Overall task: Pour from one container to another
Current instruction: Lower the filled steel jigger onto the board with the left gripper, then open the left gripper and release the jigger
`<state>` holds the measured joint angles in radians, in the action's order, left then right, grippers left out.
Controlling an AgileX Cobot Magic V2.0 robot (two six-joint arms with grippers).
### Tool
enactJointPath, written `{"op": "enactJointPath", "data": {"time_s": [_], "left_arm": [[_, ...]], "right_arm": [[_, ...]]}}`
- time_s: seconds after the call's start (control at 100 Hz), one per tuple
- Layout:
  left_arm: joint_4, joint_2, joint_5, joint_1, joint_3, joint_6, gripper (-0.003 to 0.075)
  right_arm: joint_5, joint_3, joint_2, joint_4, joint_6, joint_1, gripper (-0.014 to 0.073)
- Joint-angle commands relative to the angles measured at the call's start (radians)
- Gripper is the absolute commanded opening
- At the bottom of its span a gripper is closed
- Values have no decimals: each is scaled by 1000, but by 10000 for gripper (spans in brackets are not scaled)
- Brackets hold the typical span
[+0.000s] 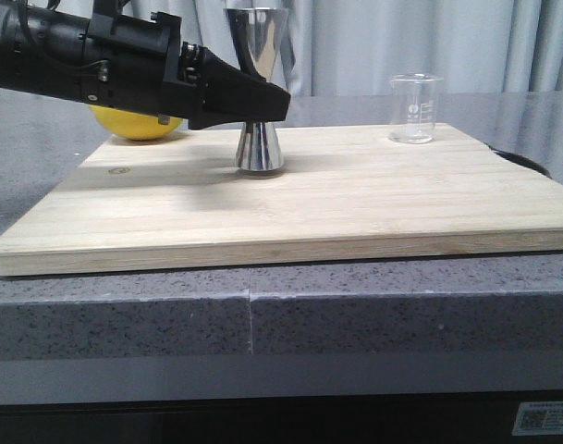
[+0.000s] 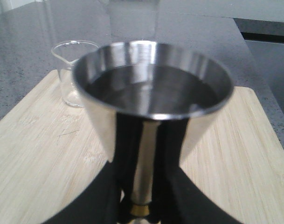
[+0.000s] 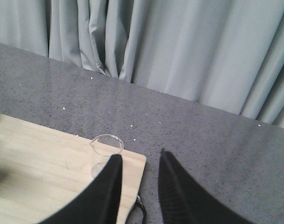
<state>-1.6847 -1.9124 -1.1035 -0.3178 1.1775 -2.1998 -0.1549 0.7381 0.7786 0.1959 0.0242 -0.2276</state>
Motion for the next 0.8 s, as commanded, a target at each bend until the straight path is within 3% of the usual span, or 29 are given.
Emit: {"op": "enactJointPath", "data": {"time_s": [0.0, 0.79], "left_arm": [[-79, 50, -70, -8, 30, -8, -18], [-70, 22, -70, -8, 30, -8, -18]], "right_arm": [[71, 28, -9, 11, 0, -1, 167], [71, 28, -9, 11, 0, -1, 167]]}}
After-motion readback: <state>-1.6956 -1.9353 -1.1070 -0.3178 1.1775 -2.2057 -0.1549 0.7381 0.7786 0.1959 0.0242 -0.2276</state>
